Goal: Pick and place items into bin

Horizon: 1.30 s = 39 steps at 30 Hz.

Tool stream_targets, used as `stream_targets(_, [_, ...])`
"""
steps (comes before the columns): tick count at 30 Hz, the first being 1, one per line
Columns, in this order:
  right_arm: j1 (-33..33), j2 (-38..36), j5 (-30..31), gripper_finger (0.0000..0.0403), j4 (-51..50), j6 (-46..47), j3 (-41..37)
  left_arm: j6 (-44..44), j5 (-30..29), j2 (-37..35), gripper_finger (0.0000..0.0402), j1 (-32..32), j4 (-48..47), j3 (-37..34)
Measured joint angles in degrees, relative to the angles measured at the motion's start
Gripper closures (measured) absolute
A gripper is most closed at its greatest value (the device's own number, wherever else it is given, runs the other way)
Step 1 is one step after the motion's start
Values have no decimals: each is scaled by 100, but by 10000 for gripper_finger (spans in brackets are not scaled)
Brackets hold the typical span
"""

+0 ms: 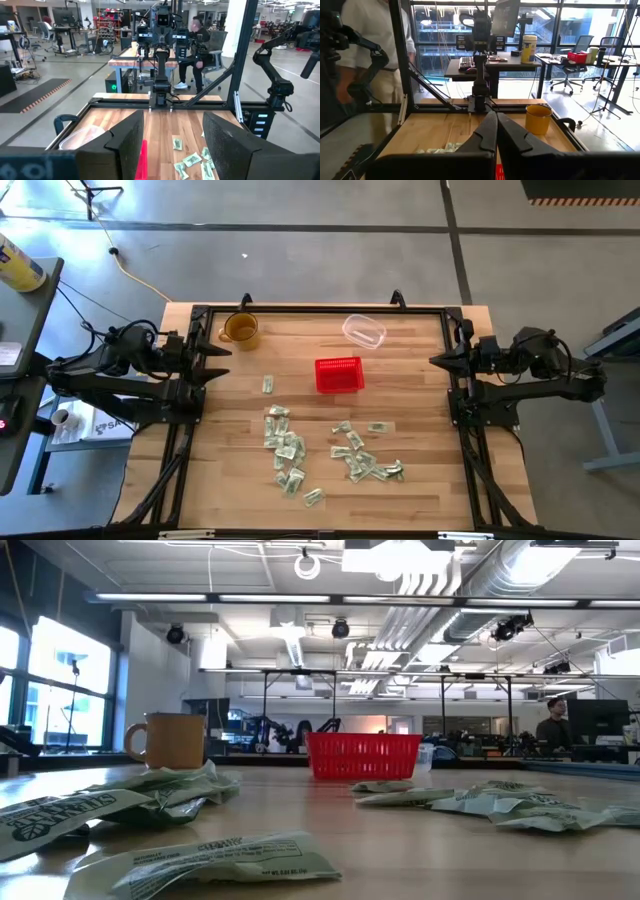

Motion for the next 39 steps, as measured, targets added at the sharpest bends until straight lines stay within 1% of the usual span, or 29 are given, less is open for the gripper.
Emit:
stream_targets(29, [0, -1, 0, 402, 0, 0, 2, -25, 2, 19, 165, 0, 108, 0])
stream_targets(31, [2, 0, -2, 402, 0, 0, 0, -464, 4, 22, 165, 1, 211, 1])
stream_targets(34, [-7, -4, 76, 402, 26, 1, 0, -1943, 20, 25, 165, 2, 524, 2])
stream_targets(35, [-18, -33, 325, 402, 81, -35, 0, -2459, 16, 22, 165, 2, 628, 1])
stream_targets(36, [-39, -55, 709, 402, 126, -142, 0, -2876, -9, 22, 165, 2, 739, 2])
stream_targets(37, [-47, -66, 1070, 402, 143, -290, 0, -3134, -99, 22, 165, 2, 746, 4])
stream_targets(39, [-50, -72, 1537, 402, 159, -535, 0, -3271, -411, 22, 165, 0, 706, 4])
